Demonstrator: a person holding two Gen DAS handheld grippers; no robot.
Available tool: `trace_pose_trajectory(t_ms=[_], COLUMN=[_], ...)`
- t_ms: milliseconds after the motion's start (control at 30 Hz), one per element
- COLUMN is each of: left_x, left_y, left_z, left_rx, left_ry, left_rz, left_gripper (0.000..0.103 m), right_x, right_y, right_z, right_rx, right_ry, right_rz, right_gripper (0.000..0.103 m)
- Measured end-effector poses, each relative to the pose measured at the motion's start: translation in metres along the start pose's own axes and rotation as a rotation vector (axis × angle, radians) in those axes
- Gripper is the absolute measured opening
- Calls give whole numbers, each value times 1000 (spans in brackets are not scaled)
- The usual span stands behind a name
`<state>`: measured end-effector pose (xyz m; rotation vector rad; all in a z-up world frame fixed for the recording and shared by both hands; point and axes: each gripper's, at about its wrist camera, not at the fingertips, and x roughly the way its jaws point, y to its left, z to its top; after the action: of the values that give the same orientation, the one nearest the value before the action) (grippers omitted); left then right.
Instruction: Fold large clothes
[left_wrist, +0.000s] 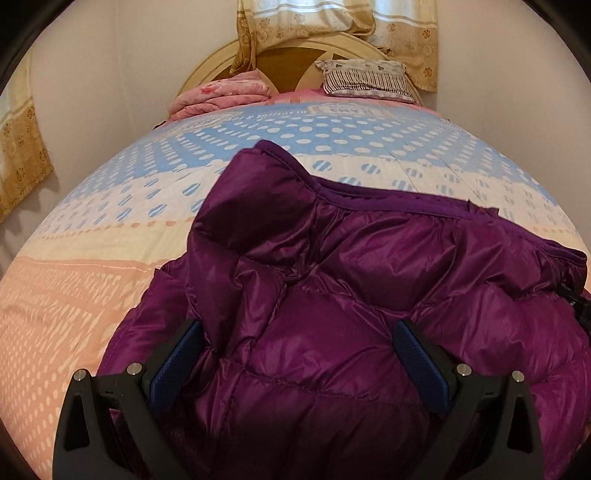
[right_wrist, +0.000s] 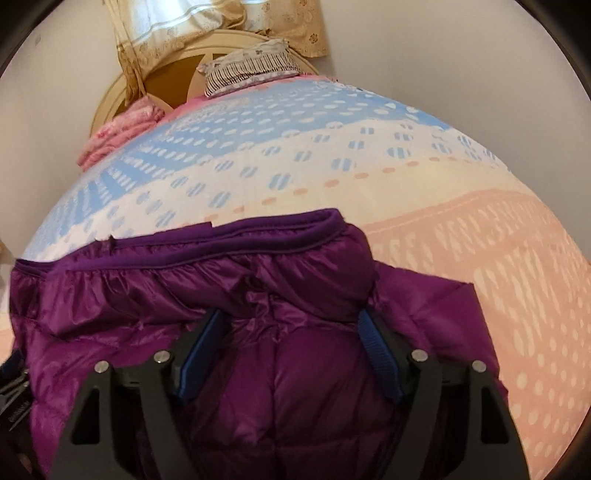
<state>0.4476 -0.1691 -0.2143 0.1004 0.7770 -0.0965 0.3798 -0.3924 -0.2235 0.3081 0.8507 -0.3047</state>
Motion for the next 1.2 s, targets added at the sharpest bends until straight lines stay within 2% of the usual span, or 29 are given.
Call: trace_pose_trajectory(t_ms=[167,267,333,400,467,567,700,833,967,1000,1033,1100,1133,1200], left_x=[-14,-58,-79,-80,-66,-50,-47,-47,-52,-54,-55,-59,-62,-64], left_y=[13,44,73,96,121,140,139,132,122,121,121,124,126,127], left_z=[2,-3,-10,-16,-29,-51,-66,-71,-73,-73,-74,-75,-77,-78], left_rx=[1,-19,-36,-49,-100,-179,-219,-219,-203,-199,-198,-206,-213,-206], left_ry=[17,-86,-142,-104,-9,72,75,85,63,57,53,47,42,33], left_rz=[-7,-12,40,63,43,13,-36,-126,-193,-210,-224,-228,-238,-242], left_gripper=[102,102,102,102,102,102,101,79,51,37,30,24,21,20], right_x=[-5,-29,-51,-75,-94,-94,-67,-55,-47,-47,-48,-54,-62,-85], right_y=[1,6,15,37,64,92,96,106,106,106,106,106,104,96], right_z=[-2,-5,-12,-24,-40,-59,-73,-80,-78,-78,-78,-72,-68,-51], right_rx=[-12,-19,-26,-71,-145,-246,-255,-332,-350,-354,-357,-369,-364,-282], right_ry=[11,-29,-67,-95,-138,-157,-104,-83,-51,-50,-47,-16,-14,-92], right_rz=[-6,-4,33,96,132,100,57,-1,-11,-13,-10,23,52,80], right_gripper=[81,80,81,82,86,89,89,92,93,93,93,92,87,86])
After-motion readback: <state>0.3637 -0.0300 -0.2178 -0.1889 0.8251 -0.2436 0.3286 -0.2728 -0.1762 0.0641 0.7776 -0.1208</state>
